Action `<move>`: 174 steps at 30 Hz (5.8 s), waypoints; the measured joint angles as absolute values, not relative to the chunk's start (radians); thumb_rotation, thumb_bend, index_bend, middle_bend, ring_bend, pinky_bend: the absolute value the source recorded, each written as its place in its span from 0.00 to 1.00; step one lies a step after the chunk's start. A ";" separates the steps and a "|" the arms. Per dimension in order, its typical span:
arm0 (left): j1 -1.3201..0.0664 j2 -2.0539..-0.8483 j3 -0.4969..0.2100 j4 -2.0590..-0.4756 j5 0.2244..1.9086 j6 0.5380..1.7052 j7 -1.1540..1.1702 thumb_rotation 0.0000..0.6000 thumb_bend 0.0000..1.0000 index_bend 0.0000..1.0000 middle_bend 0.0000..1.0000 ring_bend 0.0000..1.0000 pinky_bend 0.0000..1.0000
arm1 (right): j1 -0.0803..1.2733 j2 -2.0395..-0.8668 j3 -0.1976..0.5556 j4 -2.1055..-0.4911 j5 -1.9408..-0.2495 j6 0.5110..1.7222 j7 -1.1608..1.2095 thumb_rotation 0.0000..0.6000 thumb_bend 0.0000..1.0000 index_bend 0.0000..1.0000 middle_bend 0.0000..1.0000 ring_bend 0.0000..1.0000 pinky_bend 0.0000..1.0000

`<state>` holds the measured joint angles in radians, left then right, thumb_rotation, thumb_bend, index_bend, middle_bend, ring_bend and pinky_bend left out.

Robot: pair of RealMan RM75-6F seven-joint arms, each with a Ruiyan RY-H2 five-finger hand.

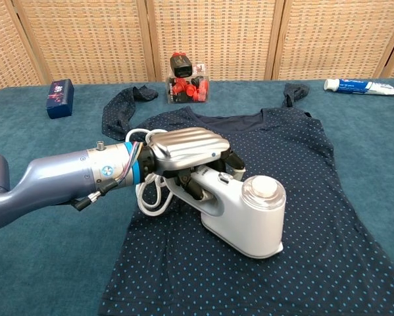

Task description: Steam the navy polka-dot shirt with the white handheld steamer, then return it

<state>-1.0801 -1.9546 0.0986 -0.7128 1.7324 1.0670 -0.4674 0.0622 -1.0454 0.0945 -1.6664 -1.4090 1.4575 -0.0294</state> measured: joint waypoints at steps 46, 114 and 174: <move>-0.938 -1.925 0.209 -0.604 1.844 1.221 -0.435 1.00 0.56 1.00 0.92 0.85 1.00 | 0.062 -1.052 0.079 -1.681 -1.440 1.463 -0.057 1.00 0.00 0.02 0.00 0.00 0.00; -0.983 -1.998 0.197 -0.556 1.863 1.225 -0.460 1.00 0.56 1.00 0.92 0.85 1.00 | 0.061 -1.043 0.079 -1.686 -1.436 1.459 -0.046 1.00 0.00 0.03 0.00 0.00 0.00; -1.059 -2.064 0.202 -0.426 1.857 1.221 -0.478 1.00 0.56 1.00 0.92 0.85 1.00 | 0.061 -1.041 0.079 -1.690 -1.435 1.459 -0.049 1.00 0.00 0.03 0.00 0.00 0.00</move>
